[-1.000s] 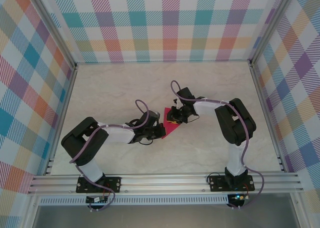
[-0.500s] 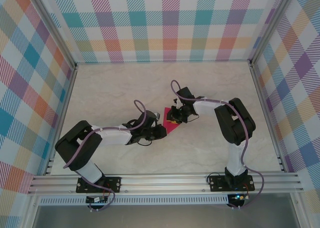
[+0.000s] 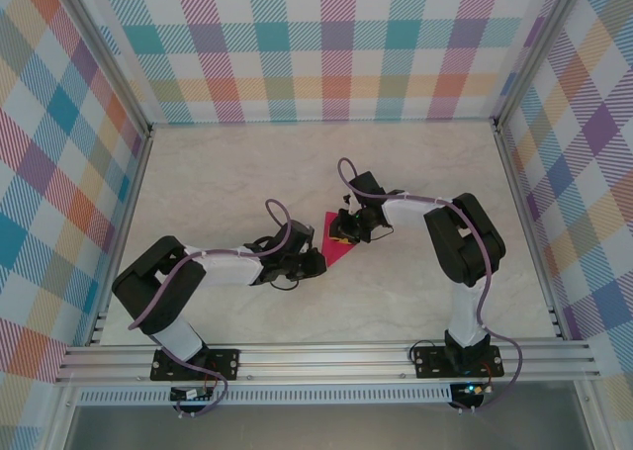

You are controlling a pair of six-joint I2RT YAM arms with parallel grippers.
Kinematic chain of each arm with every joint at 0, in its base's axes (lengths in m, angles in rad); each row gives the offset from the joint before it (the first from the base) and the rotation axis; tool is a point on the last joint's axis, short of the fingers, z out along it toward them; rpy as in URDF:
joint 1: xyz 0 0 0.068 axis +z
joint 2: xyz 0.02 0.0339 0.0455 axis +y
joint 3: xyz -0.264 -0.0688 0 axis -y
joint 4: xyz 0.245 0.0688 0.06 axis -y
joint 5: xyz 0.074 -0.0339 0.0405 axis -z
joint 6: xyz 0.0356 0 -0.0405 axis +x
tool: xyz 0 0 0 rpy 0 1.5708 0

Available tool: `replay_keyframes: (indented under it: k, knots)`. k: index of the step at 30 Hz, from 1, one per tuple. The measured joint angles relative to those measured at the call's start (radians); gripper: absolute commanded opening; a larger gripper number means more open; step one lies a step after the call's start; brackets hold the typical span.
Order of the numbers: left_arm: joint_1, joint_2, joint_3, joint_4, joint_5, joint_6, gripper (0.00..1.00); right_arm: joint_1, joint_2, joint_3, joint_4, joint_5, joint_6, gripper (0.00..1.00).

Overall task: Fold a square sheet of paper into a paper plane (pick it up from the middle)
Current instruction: Fourth fold the wing at the center of the table.

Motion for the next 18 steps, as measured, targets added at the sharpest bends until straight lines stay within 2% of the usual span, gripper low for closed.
replay_keyframes:
  k: [12,18]
  knots:
    - [0.0,0.008,0.0,0.025,0.014,-0.001,0.25,0.0,0.0,0.0,0.0,0.001,0.003,0.22]
    - [0.0,-0.01,0.0,0.026,-0.005,0.0,0.26,0.0,0.001,0.0,0.0,0.001,0.003,0.22]
